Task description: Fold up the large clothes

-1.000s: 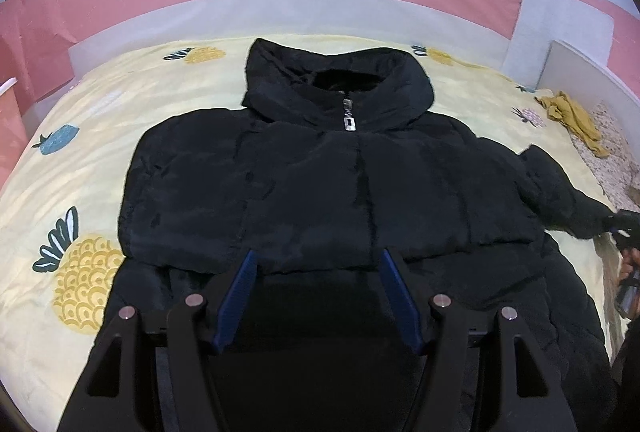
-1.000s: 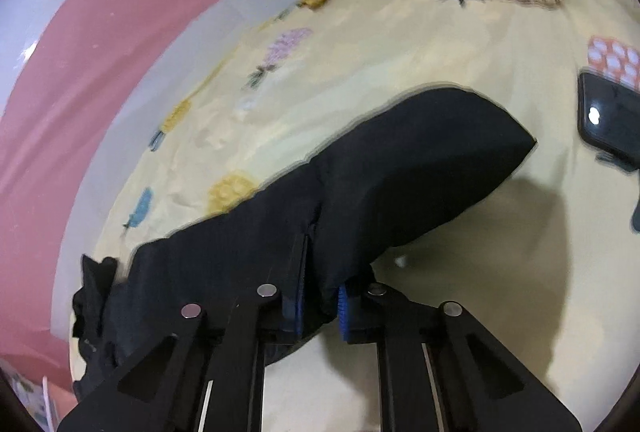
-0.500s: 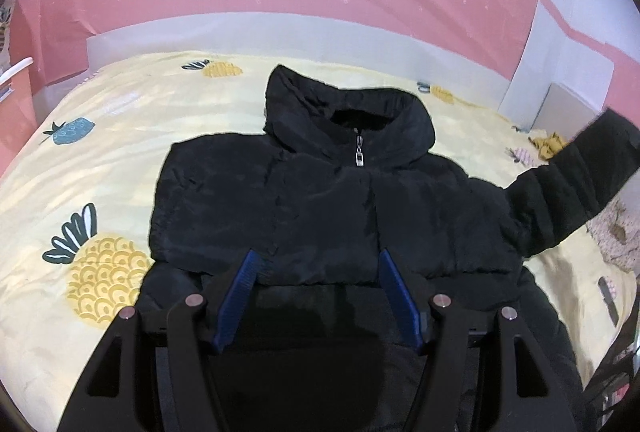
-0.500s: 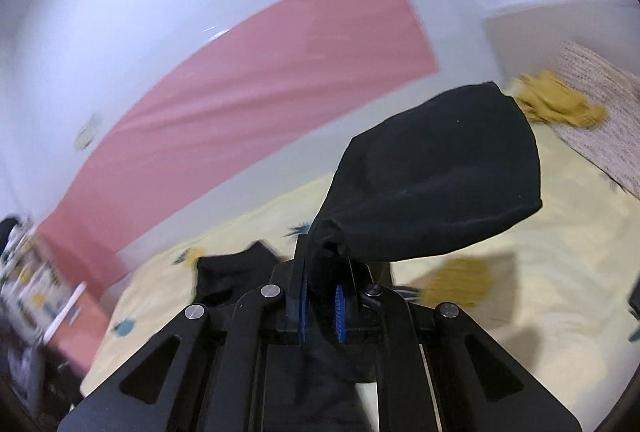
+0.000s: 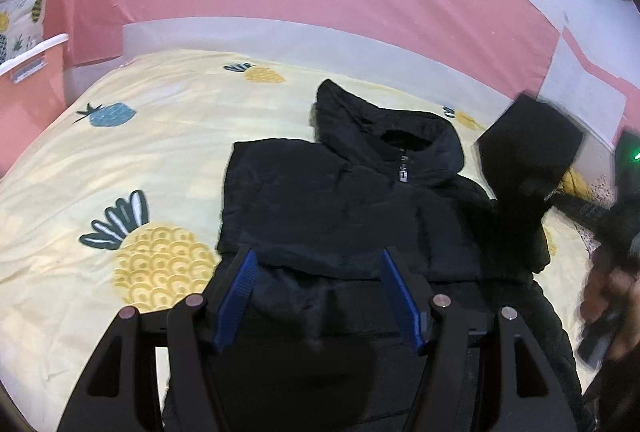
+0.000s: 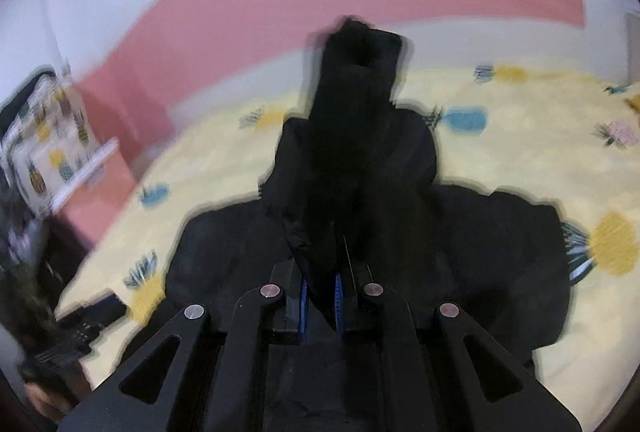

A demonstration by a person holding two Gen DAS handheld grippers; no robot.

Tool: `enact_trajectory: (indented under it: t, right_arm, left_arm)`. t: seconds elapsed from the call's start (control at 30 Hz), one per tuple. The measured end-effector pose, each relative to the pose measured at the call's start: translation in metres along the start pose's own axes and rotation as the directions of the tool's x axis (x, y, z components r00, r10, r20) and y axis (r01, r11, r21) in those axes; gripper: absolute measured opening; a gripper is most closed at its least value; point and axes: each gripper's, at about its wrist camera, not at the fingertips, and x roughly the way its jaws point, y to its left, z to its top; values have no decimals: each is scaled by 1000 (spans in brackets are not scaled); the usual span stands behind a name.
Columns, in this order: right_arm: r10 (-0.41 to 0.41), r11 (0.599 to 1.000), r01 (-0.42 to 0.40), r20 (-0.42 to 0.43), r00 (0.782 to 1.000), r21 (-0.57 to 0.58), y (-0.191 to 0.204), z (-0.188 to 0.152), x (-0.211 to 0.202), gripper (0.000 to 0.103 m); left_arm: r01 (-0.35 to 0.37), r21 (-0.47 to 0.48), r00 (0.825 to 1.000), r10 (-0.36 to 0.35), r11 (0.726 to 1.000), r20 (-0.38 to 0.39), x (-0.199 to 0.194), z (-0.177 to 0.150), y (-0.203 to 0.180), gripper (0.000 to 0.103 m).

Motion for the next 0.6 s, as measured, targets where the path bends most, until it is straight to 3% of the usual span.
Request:
enact_trajectory:
  t: [0.07,0.17,0.33,0.47,0.6]
  right_arm:
    - [-1,1000,0,-81,997,-17,6,-18,36,12]
    - [-11,999,6,-162,987,-31,6,-38,68,24]
    - [28,998,-36,-142,989,-52,12,-37,63,45]
    - [96,993,-101,-86,992,-57,20,-25,34,46]
    - [119,992,-118,11,993,-47,2,-14,-10,46]
  left_arm:
    - [-7,-6,1000,7,1000,0,0,-1,6,66]
    - [-9,-12,1000,9,1000,-3,1,-2,14,66]
    - [4,-19,1000,-4,1000,3,1,2,15,66]
    - [32,-13,999,-32,999,12,0,12,3,68]
    - [64,49,997,-66,997,34,-2,26,-26,69]
